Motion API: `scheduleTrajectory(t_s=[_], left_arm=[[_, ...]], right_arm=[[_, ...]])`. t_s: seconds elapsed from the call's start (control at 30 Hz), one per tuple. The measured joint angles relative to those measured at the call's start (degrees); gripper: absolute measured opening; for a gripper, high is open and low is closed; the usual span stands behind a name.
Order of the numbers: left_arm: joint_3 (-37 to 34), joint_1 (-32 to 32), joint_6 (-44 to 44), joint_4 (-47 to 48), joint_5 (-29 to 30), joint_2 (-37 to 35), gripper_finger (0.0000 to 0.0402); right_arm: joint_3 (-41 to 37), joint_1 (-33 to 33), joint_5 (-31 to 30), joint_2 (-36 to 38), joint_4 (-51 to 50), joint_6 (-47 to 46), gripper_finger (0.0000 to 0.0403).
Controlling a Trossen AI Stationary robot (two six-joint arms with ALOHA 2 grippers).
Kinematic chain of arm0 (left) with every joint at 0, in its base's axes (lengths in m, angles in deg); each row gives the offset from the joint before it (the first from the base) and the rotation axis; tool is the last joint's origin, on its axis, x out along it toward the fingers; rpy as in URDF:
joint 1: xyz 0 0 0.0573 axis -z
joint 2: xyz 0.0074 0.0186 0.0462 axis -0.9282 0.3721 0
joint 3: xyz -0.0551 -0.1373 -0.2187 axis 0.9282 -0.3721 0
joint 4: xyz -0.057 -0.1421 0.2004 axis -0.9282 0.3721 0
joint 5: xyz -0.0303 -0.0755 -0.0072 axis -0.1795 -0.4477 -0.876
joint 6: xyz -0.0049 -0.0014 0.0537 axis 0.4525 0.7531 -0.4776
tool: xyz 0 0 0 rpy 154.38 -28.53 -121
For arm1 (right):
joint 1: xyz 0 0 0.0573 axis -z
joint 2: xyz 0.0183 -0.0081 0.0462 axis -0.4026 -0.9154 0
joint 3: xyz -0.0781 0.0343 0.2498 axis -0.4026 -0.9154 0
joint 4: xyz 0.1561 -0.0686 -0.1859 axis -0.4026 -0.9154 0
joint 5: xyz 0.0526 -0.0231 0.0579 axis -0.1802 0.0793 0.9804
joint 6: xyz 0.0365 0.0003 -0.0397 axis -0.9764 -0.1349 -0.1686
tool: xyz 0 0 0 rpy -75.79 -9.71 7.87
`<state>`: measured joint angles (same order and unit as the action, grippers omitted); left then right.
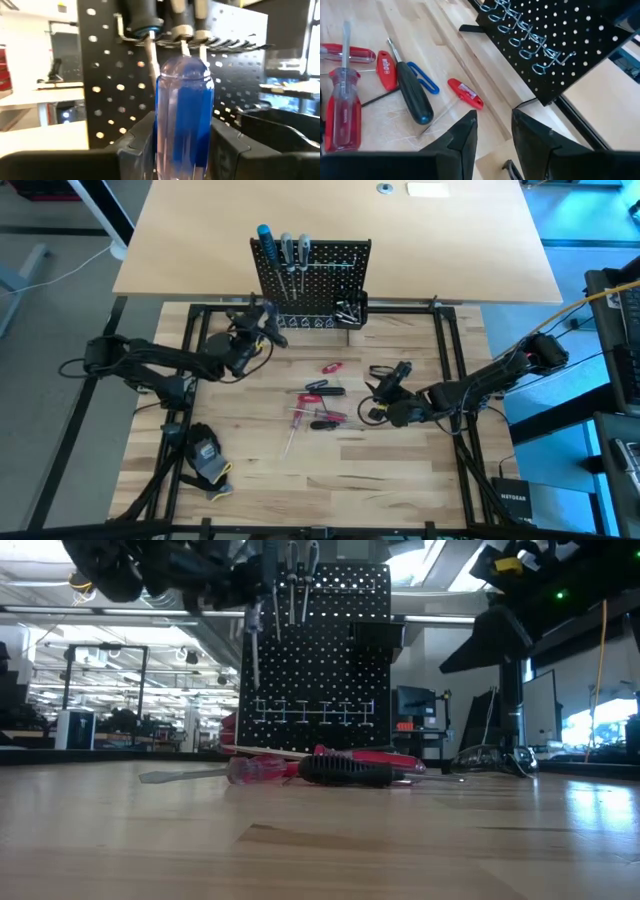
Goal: Hang tools onto peg board
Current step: Hang the blue screwdriver on the peg board
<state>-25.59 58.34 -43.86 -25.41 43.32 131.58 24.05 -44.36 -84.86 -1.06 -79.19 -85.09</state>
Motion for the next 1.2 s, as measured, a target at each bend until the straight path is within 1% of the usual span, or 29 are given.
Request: scheduleTrajectory(t_s=[0.07, 0.2, 0.37, 0.47, 0.73, 1.0, 1.2], left_arm=[[0.0, -1.7, 0.2, -0.4, -0.8, 0.6, 0.0116], [0.0, -5.1, 2.9, -3.0, -4.6, 2.4, 0.0117], [0.0, -7.8, 2.9, -3.3, -5.0, 3.9, 0.0116], [0.0, -8.7, 4.1, -3.6, -7.1, 5.0, 0.0116], [0.1, -10.4, 4.5, -2.3, -7.5, 7.8, 0.0116], [0.1, -10.6, 8.1, 0.1, -7.3, 9.8, 0.0118], [0.1, -10.9, 10.1, 0.6, -7.4, 12.9, 0.0118]], right_arm=[[0.0, 0.0, 0.0, 0.0, 0.6, 0.6, 0.0122], [0.0, 0.0, -0.5, 0.0, 1.1, 2.1, 0.0122], [0.0, 0.0, -0.7, 0.0, 1.2, 2.2, 0.0122], [0.0, 0.0, -0.7, 0.0, 1.1, 2.2, 0.0122], [0.0, 0.0, -0.7, 0.0, 1.2, 2.1, 0.0122], [0.0, 0.0, -0.7, 0.0, 1.2, 2.1, 0.0122], [0.0, 0.0, -0.7, 0.0, 1.4, 2.1, 0.0122]])
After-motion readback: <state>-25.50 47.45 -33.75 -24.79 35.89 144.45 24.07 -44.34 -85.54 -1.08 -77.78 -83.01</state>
